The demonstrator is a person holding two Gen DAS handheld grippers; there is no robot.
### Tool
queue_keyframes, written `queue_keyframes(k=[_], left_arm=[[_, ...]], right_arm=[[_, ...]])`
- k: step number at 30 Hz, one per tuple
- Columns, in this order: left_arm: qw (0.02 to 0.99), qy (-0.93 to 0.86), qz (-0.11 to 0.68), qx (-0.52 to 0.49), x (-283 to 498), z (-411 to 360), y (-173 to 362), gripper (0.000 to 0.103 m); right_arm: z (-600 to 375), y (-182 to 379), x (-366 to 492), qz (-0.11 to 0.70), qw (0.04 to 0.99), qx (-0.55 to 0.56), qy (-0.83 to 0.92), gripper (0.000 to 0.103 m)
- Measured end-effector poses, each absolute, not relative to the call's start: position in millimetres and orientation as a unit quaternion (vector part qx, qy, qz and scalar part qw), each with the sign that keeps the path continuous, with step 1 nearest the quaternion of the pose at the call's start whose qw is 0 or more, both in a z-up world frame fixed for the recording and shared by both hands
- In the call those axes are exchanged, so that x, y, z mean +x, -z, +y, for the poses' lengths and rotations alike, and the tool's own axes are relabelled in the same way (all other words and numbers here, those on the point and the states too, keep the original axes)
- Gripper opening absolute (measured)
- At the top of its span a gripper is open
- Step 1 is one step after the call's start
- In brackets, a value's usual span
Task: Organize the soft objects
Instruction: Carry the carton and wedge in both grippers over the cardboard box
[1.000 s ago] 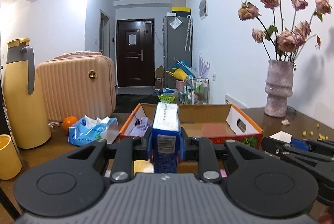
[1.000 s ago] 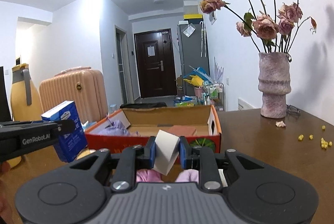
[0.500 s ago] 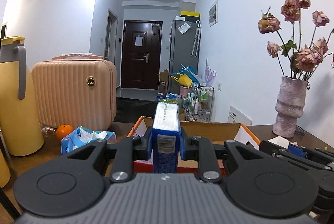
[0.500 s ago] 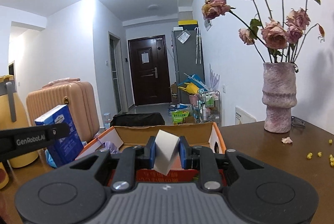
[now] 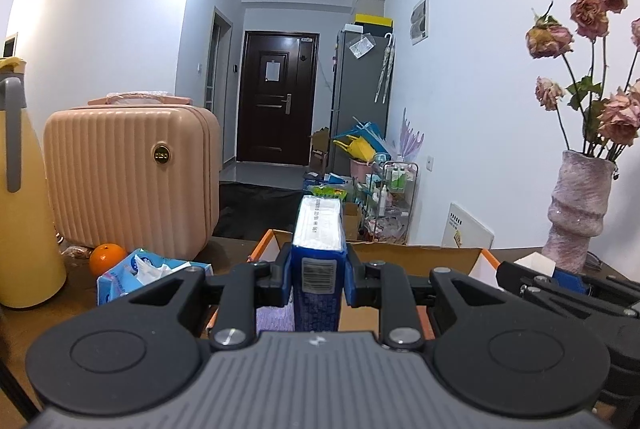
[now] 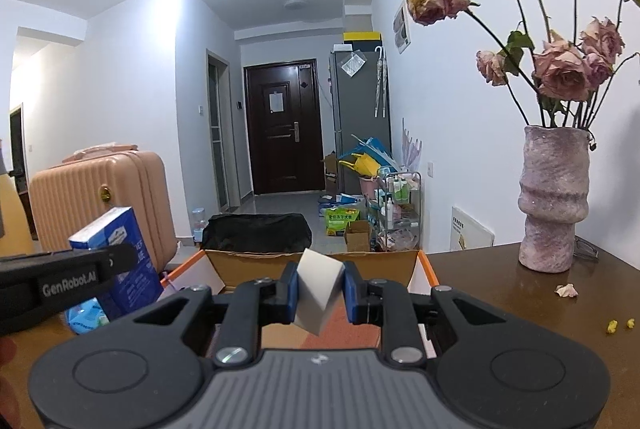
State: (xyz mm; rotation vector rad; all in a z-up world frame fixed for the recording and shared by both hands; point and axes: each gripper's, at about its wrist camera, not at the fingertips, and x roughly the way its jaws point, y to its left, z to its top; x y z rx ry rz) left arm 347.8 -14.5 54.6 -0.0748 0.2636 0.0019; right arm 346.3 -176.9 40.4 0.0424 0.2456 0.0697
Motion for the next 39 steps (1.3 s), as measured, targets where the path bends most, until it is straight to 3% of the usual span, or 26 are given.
queue_keyframes(k=[39], left_arm=[[0.979, -0.017, 0.201, -0.013, 450, -17, -20, 0.024]], right_arm=[[-169, 5, 436, 0.226, 0.974, -0.017, -0.005, 0.022]])
